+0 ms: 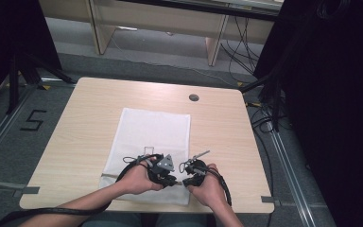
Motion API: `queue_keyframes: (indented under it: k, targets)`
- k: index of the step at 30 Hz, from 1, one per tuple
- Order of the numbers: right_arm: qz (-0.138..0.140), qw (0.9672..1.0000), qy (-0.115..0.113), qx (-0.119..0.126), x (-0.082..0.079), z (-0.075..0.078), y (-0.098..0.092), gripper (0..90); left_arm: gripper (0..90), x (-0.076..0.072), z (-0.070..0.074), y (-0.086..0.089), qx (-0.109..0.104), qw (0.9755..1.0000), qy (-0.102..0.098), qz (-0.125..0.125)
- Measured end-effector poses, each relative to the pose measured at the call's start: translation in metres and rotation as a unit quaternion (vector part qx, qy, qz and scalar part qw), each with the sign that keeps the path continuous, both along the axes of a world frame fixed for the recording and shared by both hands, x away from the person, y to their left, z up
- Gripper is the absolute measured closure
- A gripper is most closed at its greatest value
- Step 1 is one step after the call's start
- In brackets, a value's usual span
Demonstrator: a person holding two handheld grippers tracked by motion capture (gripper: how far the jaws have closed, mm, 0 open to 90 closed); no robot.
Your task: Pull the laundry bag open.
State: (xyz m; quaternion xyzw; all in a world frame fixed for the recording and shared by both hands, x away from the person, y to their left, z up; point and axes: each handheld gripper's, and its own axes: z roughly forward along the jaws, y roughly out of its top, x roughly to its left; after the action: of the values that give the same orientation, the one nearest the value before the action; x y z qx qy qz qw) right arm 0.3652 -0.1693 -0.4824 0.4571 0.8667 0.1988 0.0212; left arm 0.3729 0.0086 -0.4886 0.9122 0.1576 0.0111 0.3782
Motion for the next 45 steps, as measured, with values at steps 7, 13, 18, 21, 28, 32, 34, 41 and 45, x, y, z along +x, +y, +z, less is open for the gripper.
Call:
queue_keyframes:
  k: [7,13,18,21,28,32,34,41,45]
  targets:
    - [0.0,1.0,0.0,0.0,0.0,0.0,0.0,90.0,81.8,-0.001,0.001,0.004,0.001,1.0,0.001,0.001]
    - [0.001,1.0,0.0,0.001,0.0,0.0,0.0,90.0,81.8,0.0,0.002,0.005,0.001,1.0,0.0,-0.002]
    - [0.0,1.0,0.0,0.003,0.0,0.0,0.0,90.0,81.8,0.0,0.002,0.006,-0.001,1.0,-0.001,-0.005]
    - [0.0,1.0,0.0,0.003,0.0,0.0,-0.001,90.0,81.8,0.0,0.002,0.006,0.001,1.0,0.001,-0.002]
    - [0.001,1.0,0.001,0.005,0.0,0.0,-0.001,90.0,81.8,0.0,0.003,0.007,-0.001,1.0,-0.003,-0.007]
    - [0.002,1.0,-0.001,0.005,0.0,0.0,-0.001,90.0,81.8,-0.001,0.003,0.009,-0.004,1.0,0.004,0.0]
    - [-0.001,1.0,0.001,0.005,0.0,0.0,-0.001,90.0,81.8,-0.001,0.003,0.009,-0.003,1.0,0.002,0.0]
    - [0.0,1.0,-0.001,0.004,0.0,0.0,-0.001,90.0,81.8,-0.001,0.004,0.012,-0.004,1.0,0.003,0.001]
    - [0.001,1.0,0.0,0.004,0.0,0.0,-0.001,90.0,81.8,0.0,0.004,0.013,-0.004,1.0,-0.004,-0.005]
